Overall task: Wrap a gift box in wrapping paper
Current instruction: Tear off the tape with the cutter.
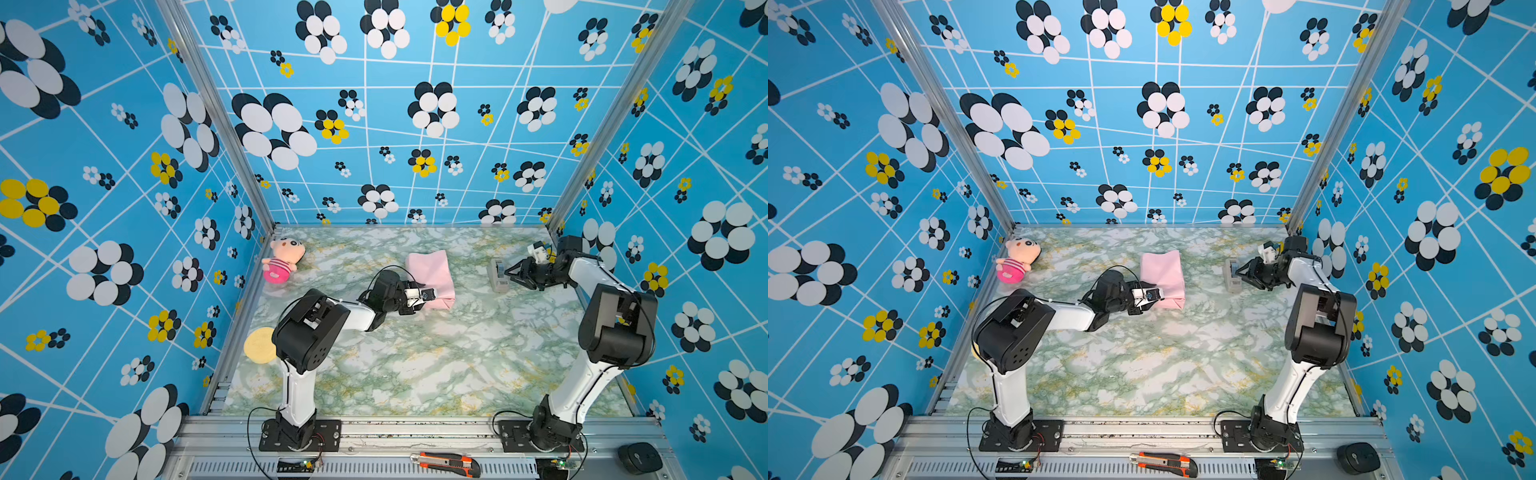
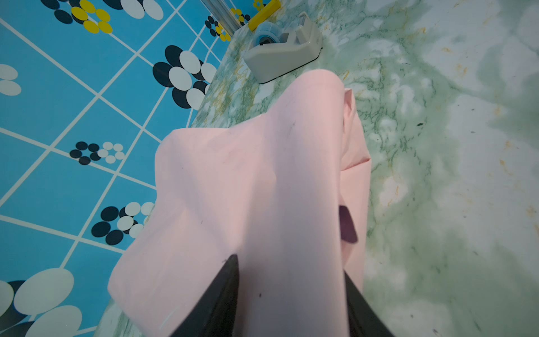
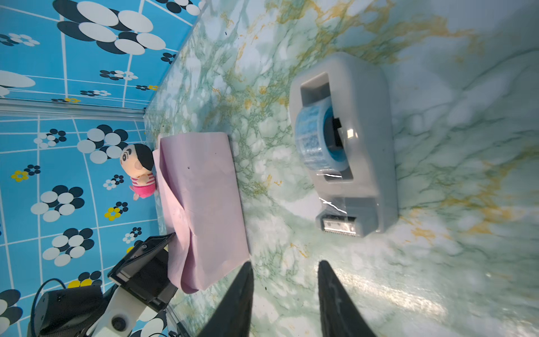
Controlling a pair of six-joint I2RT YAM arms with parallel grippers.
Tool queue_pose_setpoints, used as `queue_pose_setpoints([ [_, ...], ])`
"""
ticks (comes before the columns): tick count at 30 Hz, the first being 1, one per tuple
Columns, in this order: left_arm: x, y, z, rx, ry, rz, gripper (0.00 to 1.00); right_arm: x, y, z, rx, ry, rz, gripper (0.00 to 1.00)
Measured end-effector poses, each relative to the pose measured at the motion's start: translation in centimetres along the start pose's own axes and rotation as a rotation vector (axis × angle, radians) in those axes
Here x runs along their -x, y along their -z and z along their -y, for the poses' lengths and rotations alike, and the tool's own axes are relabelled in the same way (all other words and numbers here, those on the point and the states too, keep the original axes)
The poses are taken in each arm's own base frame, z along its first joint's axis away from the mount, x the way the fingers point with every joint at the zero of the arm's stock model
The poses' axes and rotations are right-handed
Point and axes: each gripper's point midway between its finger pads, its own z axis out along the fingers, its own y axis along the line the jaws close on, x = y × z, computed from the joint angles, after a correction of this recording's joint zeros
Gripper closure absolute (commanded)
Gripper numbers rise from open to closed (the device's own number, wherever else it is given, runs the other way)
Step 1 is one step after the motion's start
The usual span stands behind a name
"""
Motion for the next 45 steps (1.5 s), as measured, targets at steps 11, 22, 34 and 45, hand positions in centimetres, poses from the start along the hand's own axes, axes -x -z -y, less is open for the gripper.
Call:
queue_pose_setpoints([
  [11,0.0,0.0,0.0,-0.004,-0.007,0.000,0.52,1.0,-3.1,2.1,0.029,-0.005,-0.042,0.58],
  [22,0.1,0.0,0.0,-0.004,-0.007,0.000,0.52,1.4,-4.3,2.3,0.077,0.005,-0.052,0.58],
  [34,0.1,0.0,0.0,-0.004,-0.007,0.000,0.53,1.5,-5.0,2.6,0.115,-0.002,-0.069,0.85],
  [45,0.1,0.0,0.0,-0.004,-0.011,0.001,0.53,1.3,-4.8,2.3,0.119,-0.013,-0.074,1.00],
])
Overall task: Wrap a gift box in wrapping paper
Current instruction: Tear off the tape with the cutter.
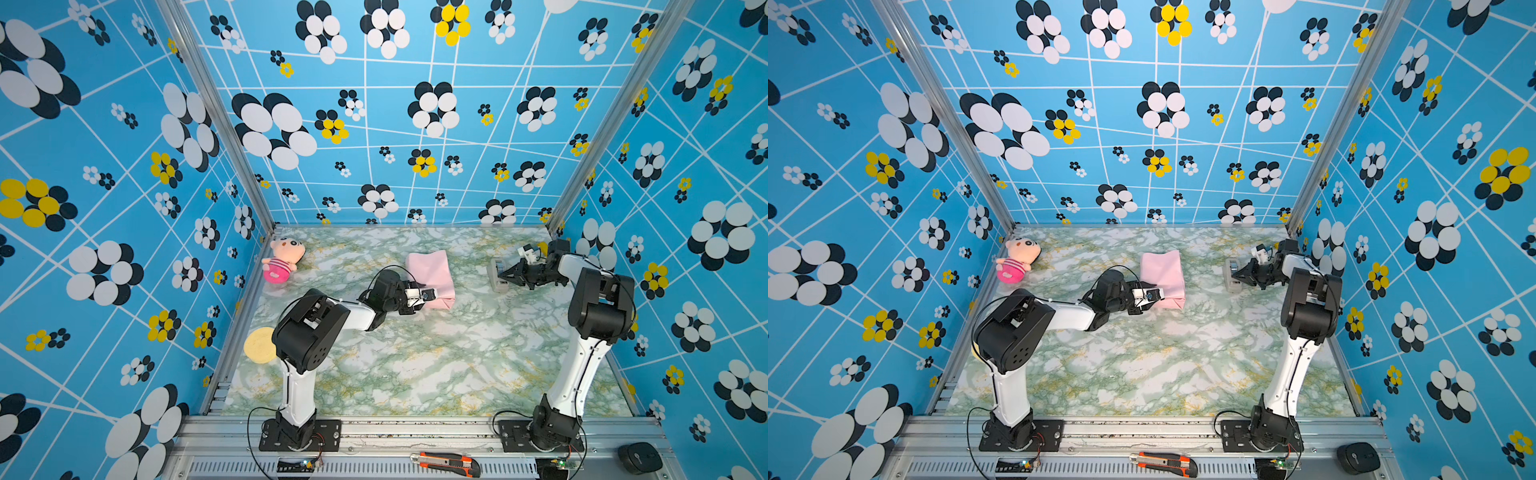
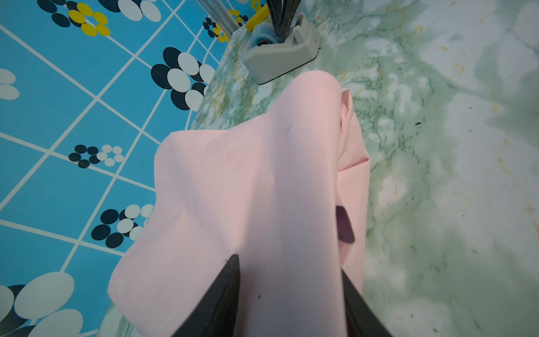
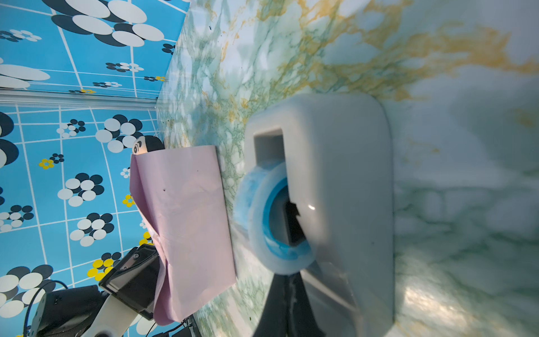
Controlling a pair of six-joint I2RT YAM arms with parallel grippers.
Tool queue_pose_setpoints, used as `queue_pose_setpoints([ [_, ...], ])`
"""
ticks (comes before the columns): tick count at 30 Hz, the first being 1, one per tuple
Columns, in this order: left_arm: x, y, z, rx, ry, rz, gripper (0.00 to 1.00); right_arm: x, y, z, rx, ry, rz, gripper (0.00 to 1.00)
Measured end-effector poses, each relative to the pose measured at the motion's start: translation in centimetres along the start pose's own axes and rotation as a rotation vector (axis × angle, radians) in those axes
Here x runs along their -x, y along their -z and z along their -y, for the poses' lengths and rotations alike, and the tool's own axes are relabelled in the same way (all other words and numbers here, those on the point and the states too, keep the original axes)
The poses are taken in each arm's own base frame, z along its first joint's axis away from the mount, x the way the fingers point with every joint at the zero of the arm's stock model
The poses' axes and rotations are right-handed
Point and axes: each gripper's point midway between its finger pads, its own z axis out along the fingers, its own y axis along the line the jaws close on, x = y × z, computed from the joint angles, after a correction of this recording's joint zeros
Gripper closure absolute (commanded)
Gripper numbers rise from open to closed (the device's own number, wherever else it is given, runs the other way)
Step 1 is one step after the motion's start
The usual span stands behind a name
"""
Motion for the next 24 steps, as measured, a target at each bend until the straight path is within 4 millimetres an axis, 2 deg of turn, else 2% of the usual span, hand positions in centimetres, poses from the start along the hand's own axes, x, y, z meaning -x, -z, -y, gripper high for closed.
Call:
queue_pose_setpoints([
  [6,0.0,0.0,0.0,0.000,-0.002,0.000,0.53,-0.6,1.1,-1.2,0.004,-0.016,0.018,1.00],
  [12,0.0,0.0,0.0,-0.001,-0.003,-0.001,0.53,-0.8,2.6,-3.3,0.021,0.001,0.043,1.00],
  [16,0.0,0.0,0.0,-0.001,-0.003,0.000,0.54,-1.9,2.7,-3.0,0.006,-0.024,0.033,1.00],
  [24,0.0,0.0,0.0,-0.002,-0.003,-0.001,0.54,-5.8,3.0,-1.5,-0.063,-0.112,0.009,1.00],
])
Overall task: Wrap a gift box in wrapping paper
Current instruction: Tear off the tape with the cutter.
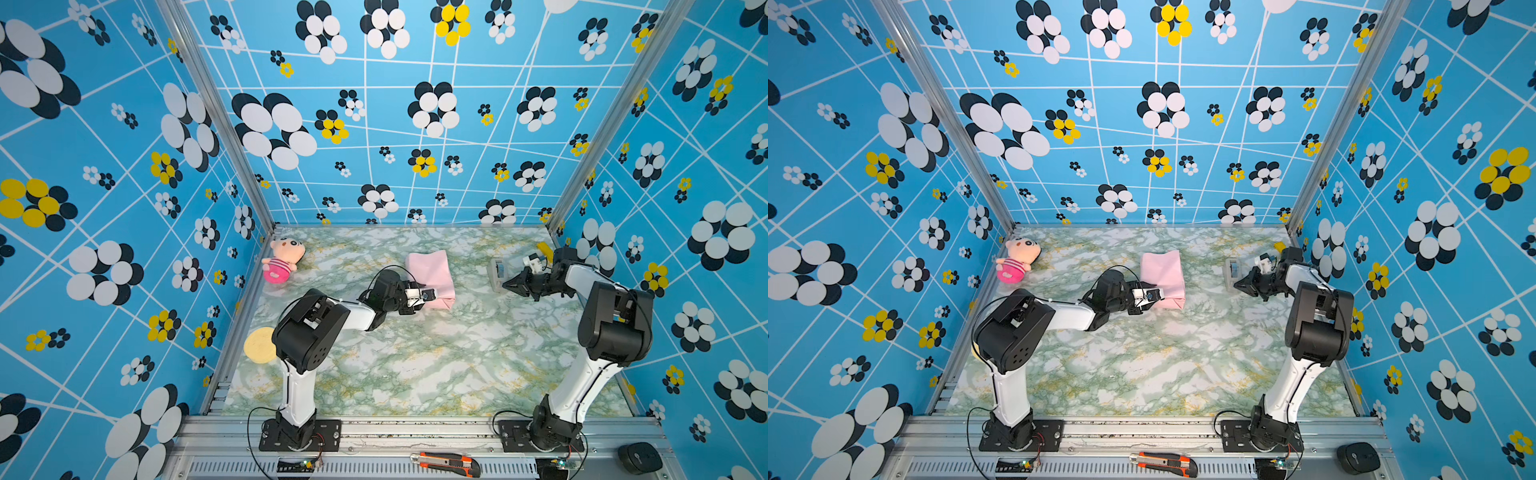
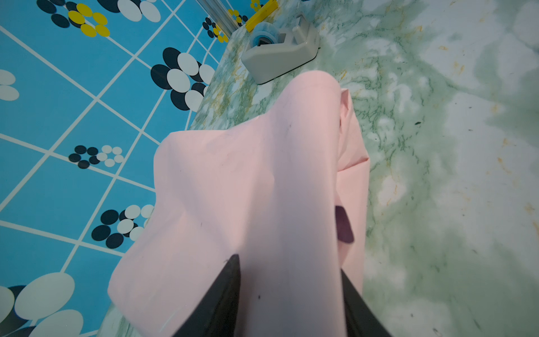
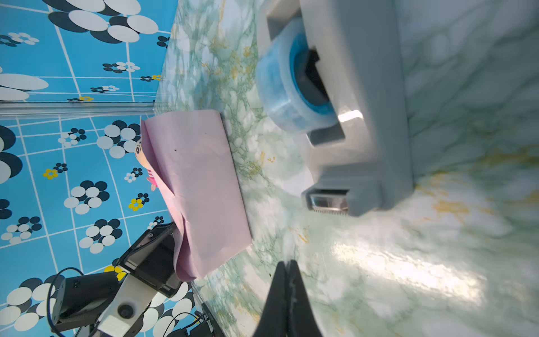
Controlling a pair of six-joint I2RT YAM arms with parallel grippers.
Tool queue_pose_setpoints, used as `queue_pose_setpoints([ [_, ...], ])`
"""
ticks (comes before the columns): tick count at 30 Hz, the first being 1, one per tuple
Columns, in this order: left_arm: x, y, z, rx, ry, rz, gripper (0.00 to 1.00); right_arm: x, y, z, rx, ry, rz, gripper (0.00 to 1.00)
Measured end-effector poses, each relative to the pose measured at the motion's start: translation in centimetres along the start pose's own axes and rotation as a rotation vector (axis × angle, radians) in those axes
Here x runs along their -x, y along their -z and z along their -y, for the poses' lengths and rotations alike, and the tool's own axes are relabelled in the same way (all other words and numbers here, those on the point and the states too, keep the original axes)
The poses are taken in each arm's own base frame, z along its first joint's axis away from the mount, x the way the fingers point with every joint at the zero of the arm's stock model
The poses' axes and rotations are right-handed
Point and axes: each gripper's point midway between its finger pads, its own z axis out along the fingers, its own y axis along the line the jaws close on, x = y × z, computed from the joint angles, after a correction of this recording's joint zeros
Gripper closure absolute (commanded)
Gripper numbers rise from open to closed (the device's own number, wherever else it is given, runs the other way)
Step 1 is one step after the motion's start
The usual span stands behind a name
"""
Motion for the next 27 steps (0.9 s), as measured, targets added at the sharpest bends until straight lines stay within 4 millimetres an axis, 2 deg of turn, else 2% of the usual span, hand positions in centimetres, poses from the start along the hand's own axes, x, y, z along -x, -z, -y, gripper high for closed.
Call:
queue_pose_setpoints([
  [2,0.0,0.0,0.0,0.000,0.000,0.000,0.54,-0.4,0.1,0.3,-0.013,-0.009,0.009,1.00],
  [11,0.0,0.0,0.0,-0.002,0.000,0.002,0.54,0.1,-0.5,1.7,-0.051,-0.059,0.044,1.00],
  [17,0.0,0.0,0.0,-0.002,0.000,0.002,0.54,-0.6,-1.1,2.8,-0.076,-0.098,0.034,1.00],
  [27,0.0,0.0,0.0,-0.002,-0.003,0.002,0.54,0.6,-2.9,4.6,-0.072,-0.140,0.062,1.00],
])
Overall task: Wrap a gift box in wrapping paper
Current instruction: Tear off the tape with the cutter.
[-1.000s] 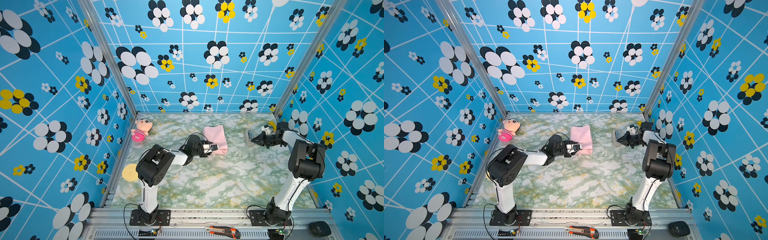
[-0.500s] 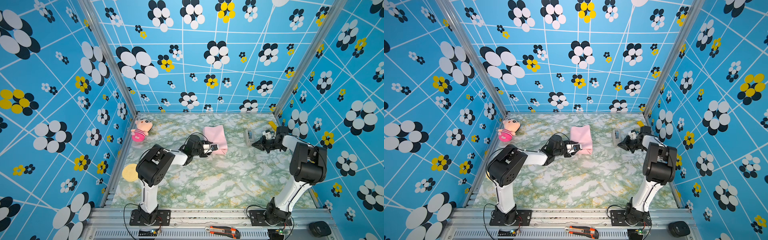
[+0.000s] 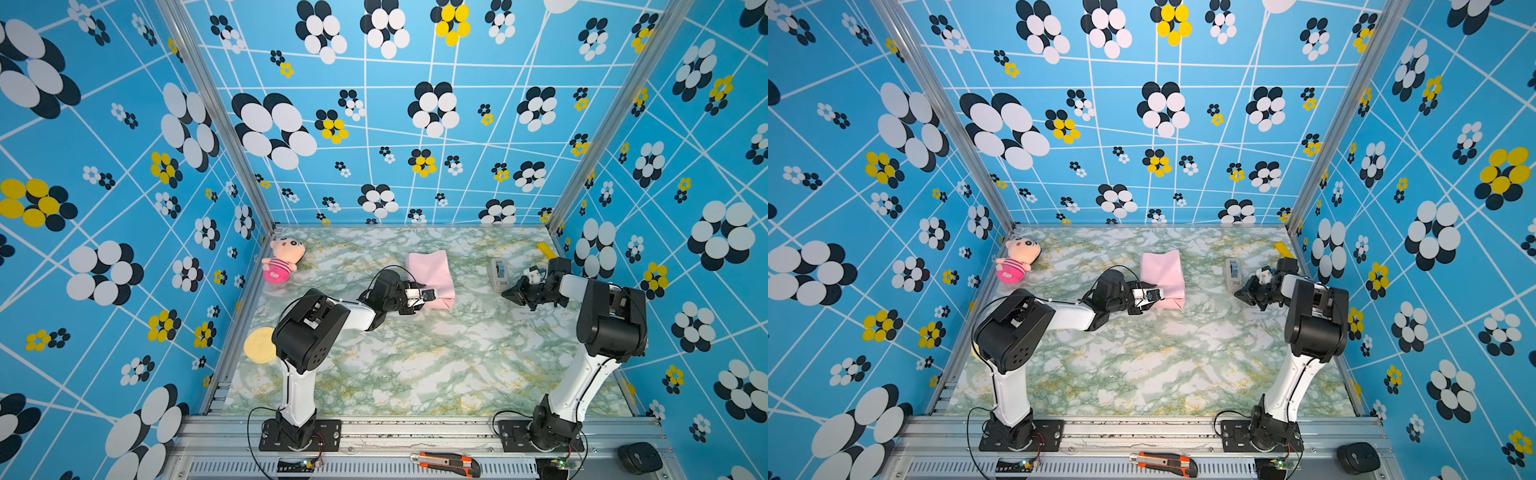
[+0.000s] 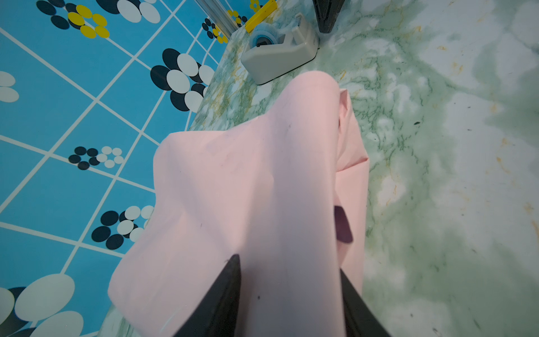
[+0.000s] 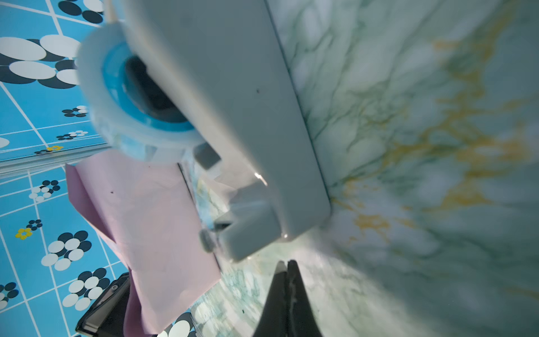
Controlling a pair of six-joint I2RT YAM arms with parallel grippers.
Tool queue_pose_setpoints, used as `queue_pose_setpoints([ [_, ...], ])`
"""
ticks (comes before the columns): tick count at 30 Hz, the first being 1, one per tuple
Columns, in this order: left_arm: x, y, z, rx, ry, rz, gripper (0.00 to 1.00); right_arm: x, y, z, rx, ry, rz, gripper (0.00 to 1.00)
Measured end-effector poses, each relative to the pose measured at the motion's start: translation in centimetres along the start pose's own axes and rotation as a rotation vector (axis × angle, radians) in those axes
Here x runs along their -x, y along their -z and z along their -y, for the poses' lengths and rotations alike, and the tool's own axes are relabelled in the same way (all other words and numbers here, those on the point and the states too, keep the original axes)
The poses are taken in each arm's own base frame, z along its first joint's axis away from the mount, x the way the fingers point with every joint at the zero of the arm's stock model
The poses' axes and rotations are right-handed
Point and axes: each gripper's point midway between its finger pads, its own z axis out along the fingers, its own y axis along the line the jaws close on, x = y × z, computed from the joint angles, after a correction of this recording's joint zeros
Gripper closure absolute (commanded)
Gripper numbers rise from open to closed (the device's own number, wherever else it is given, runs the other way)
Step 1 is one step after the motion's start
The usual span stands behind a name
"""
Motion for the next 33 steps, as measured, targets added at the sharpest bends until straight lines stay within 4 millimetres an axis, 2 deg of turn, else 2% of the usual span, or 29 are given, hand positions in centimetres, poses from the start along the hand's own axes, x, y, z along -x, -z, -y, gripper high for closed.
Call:
queue_pose_setpoints([
  [5,0.0,0.0,0.0,0.000,0.000,0.000,0.54,0.5,-0.4,-0.1,0.009,-0.012,0.014,1.00],
  [11,0.0,0.0,0.0,0.000,0.000,-0.001,0.54,-0.3,-1.3,-1.1,0.013,0.012,-0.009,1.00],
  [15,0.0,0.0,0.0,0.000,0.000,0.000,0.54,-0.3,-1.3,-0.8,0.003,0.009,-0.008,1.00],
  [24,0.0,0.0,0.0,-0.002,0.001,-0.001,0.54,-0.1,1.3,0.5,-0.040,-0.024,0.047,1.00],
  [29,0.0,0.0,0.0,-0.002,0.001,-0.002,0.54,-1.5,1.1,1.3,-0.062,-0.055,0.012,1.00],
  [33,0.0,0.0,0.0,-0.004,0.001,-0.002,0.54,-2.5,0.4,0.7,-0.045,-0.049,-0.028,1.00],
])
